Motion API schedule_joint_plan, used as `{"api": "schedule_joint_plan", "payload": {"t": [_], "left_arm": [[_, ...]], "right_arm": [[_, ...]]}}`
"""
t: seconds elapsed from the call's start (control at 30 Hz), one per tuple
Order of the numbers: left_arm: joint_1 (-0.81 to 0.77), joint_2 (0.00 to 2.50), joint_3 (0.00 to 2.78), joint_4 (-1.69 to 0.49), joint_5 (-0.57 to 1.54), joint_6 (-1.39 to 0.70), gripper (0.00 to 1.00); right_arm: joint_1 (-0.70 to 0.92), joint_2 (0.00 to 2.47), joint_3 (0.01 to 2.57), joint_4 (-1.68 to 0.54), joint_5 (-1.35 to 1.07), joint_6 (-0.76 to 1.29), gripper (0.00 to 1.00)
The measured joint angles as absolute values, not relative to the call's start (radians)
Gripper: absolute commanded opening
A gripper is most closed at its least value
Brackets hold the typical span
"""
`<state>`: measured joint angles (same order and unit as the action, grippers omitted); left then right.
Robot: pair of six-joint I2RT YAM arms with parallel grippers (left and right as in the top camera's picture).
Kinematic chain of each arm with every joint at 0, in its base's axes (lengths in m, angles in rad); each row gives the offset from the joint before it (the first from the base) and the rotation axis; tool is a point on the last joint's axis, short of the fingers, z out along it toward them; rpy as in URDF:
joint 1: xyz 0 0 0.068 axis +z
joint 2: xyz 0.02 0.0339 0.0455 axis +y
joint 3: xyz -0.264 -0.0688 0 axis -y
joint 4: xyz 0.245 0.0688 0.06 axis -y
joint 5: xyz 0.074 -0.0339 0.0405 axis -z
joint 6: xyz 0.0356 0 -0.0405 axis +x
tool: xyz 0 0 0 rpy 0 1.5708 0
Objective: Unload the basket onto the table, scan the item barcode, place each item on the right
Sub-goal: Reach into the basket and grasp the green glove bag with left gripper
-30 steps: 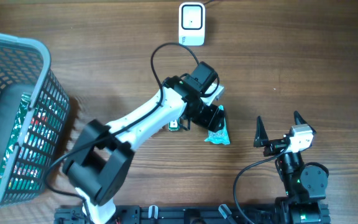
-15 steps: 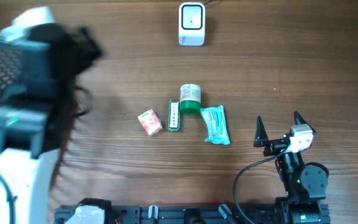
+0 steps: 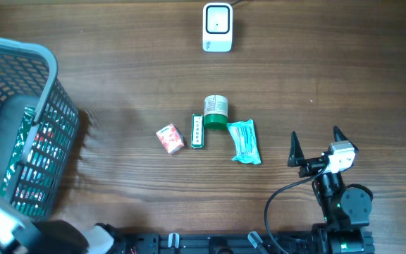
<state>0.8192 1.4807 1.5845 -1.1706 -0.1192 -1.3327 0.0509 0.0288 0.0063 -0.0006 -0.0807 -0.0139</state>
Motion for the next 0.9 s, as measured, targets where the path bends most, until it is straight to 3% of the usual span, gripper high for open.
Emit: {"api": "schedule_joint_plan", "payload": {"t": [0.13,0.37,0.63,0.77,0.8,0.9], "left_arm": [[0.876,1.662,1.585,-1.243,-0.061,-1.521,1.00],[0.868,1.940,1.518,-1.207,-0.027,-1.581,1.00],[0.796,1.935,1.331,-0.975,-0.073,-1.576,0.98],[0.736,1.860,1.195,-0.846,-0.167,-1.555,0.08],[0.730,1.841,1.163,-0.797,-0.182,-1.554,0.04],[0.720,1.808,1.078,-0.603,-0.223,-1.555,0.04]], "right_arm": [[0.051,0.029,0.006,-0.001,-0.081,-0.014,1.00],[0.051,0.029,0.006,-0.001,-0.081,-0.014,1.00],[0.051,0.029,0.006,-0.001,-0.081,-0.014,1.00],[0.051,0.029,0.006,-0.001,-0.081,-0.014,1.00],[0.051,0.029,0.006,-0.001,-0.081,-0.014,1.00],[0.051,0.029,0.006,-0.001,-0.081,-0.014,1.00]]}}
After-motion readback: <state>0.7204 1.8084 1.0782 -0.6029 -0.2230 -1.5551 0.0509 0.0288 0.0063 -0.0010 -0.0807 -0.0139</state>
